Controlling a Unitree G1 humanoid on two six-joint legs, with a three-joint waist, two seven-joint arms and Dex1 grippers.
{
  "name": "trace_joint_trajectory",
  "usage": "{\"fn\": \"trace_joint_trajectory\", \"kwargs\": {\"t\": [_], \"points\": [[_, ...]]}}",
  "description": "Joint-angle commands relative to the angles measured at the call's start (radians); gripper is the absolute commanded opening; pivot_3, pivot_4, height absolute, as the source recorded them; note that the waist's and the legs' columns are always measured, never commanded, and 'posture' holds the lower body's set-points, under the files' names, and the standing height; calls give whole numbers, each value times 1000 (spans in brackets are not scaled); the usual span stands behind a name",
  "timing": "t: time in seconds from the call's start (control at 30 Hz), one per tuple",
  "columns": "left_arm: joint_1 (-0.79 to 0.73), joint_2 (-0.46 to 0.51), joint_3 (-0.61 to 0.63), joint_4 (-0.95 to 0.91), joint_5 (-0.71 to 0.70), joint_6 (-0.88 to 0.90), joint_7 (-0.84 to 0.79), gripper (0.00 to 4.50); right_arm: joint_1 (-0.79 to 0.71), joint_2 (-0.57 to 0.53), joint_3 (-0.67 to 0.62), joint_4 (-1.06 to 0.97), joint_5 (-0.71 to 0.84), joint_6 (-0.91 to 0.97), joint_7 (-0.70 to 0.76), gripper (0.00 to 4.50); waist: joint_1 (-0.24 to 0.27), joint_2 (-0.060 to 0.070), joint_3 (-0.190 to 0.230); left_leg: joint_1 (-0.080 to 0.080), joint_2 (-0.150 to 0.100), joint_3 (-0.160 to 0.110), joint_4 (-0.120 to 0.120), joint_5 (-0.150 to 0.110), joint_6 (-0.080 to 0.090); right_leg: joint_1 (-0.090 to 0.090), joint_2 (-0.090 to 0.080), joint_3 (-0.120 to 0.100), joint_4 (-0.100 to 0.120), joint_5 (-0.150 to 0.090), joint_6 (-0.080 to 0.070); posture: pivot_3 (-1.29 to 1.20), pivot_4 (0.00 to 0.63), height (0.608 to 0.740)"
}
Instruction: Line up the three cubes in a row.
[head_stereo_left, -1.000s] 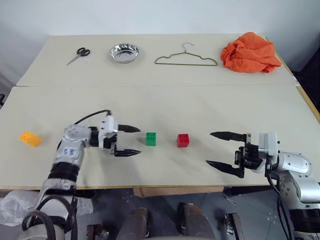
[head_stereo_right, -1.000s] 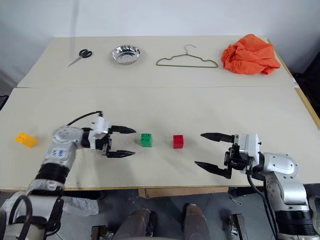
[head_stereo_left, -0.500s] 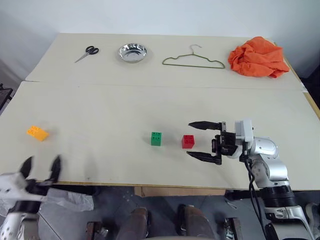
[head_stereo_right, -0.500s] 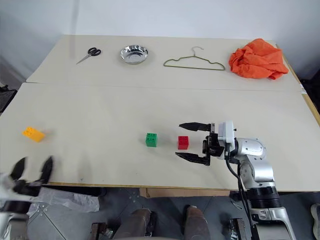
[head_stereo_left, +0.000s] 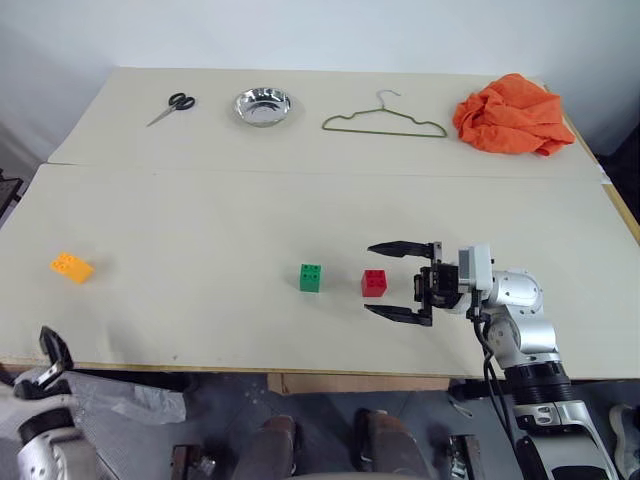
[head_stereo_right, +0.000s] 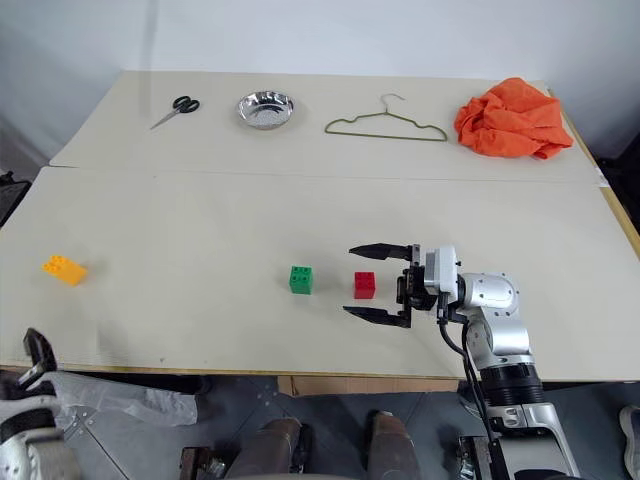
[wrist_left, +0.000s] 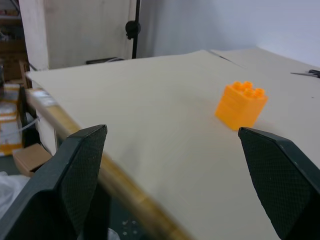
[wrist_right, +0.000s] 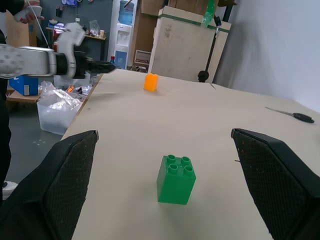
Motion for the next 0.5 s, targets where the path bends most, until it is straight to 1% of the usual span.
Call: {"fn": "trace_joint_trajectory", "kwargs": {"t": [0.03, 0.13, 0.2, 0.4, 0.5], "points": [[-98, 75, -27, -49, 66, 96, 132, 4466, 5, 3, 6, -40, 22, 20, 1, 4500, -1, -1, 0, 0, 0, 0, 0, 0, 0, -1, 0, 0, 1, 0, 0, 0, 150, 740], [-208, 129, -63, -2, 103, 197, 212, 4466, -3, 21, 4, -46, 29, 10, -14, 4500, -4, -1, 0, 0, -1, 0, 0, 0, 0, -1, 0, 0, 5, 0, 0, 0, 150, 740], [-294, 137, -73, 48, 126, 197, 264, 4466, -4, 29, 5, -57, 33, 17, -26, 4500, -3, -1, -1, 0, -1, 1, 0, 0, 0, -2, 1, 0, 6, 0, 0, 0, 150, 740], [-402, 125, -85, 134, 171, 196, 356, 4466, 20, 23, 13, -96, 31, 48, -42, 4500, -4, -1, -1, 0, -1, 1, 0, 0, -1, -3, 1, -1, 6, 0, 0, 0, 150, 740], [-448, 147, -87, 198, 180, 181, 365, 4466, 32, 17, 13, -109, 30, 61, -50, 4500, -2, -1, -1, -1, -1, 1, 0, 0, -1, -3, 1, -1, 7, 0, 0, 0, 150, 740]]}}
